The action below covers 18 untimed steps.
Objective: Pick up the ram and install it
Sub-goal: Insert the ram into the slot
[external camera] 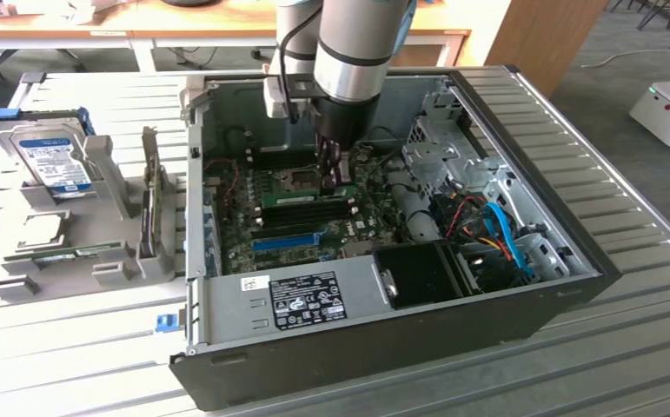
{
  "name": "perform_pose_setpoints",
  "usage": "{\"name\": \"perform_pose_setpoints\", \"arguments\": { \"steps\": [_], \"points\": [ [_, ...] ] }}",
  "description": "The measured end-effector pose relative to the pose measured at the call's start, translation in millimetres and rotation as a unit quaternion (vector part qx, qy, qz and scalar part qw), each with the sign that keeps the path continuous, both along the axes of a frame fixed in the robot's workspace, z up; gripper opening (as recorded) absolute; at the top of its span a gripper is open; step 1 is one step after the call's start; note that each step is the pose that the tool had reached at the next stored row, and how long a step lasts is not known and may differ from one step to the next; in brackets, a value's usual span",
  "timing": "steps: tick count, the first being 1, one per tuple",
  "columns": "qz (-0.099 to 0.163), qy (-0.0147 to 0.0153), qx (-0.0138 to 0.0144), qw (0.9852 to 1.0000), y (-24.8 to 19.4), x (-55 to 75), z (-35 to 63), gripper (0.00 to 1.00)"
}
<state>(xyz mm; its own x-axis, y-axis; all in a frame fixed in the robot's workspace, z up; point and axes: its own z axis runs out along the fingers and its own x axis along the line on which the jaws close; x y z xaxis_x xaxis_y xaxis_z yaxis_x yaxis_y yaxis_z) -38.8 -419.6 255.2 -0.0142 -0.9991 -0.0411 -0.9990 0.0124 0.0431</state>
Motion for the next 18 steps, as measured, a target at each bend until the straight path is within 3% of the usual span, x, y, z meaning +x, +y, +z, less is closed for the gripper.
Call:
{"name": "perform_pose_setpoints", "arguments": {
  "steps": [18],
  "points": [
    [0.0,0.0,0.0001,1.0,0.0,1.7,-0.9,0.12]
  ]
}}
